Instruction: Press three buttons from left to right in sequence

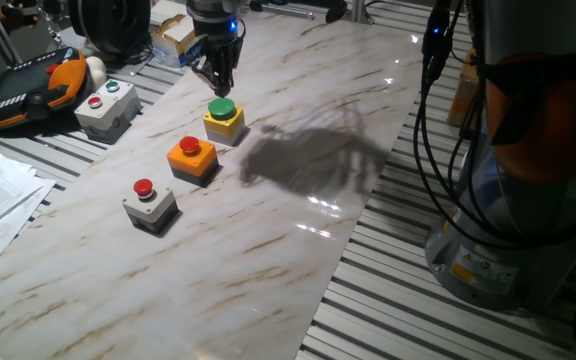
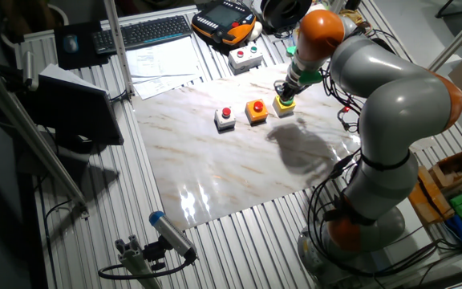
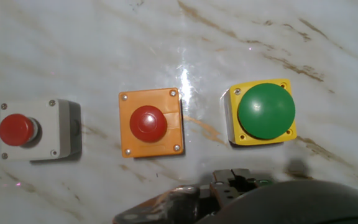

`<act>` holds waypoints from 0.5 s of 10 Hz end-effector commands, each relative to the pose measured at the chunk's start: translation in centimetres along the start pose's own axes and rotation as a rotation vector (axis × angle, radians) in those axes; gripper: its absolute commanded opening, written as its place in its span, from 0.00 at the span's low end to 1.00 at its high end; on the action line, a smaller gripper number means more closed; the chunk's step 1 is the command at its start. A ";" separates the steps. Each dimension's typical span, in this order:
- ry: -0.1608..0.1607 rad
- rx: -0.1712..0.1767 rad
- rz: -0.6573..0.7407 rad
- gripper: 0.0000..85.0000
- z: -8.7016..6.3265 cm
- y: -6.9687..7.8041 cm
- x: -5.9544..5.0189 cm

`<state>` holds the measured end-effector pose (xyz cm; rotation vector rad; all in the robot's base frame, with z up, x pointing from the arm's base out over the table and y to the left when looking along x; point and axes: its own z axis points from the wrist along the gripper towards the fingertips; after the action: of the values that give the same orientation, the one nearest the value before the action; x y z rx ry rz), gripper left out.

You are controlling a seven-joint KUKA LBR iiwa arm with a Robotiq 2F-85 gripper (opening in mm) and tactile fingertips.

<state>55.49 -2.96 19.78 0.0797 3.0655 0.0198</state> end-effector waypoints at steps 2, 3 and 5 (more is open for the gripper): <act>0.002 0.008 0.001 0.01 0.0 -0.1 0.0; 0.006 0.008 0.001 0.01 0.1 0.0 0.0; 0.010 0.008 -0.004 0.01 0.1 0.1 0.0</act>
<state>55.51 -2.92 19.68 0.0731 3.0768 0.0074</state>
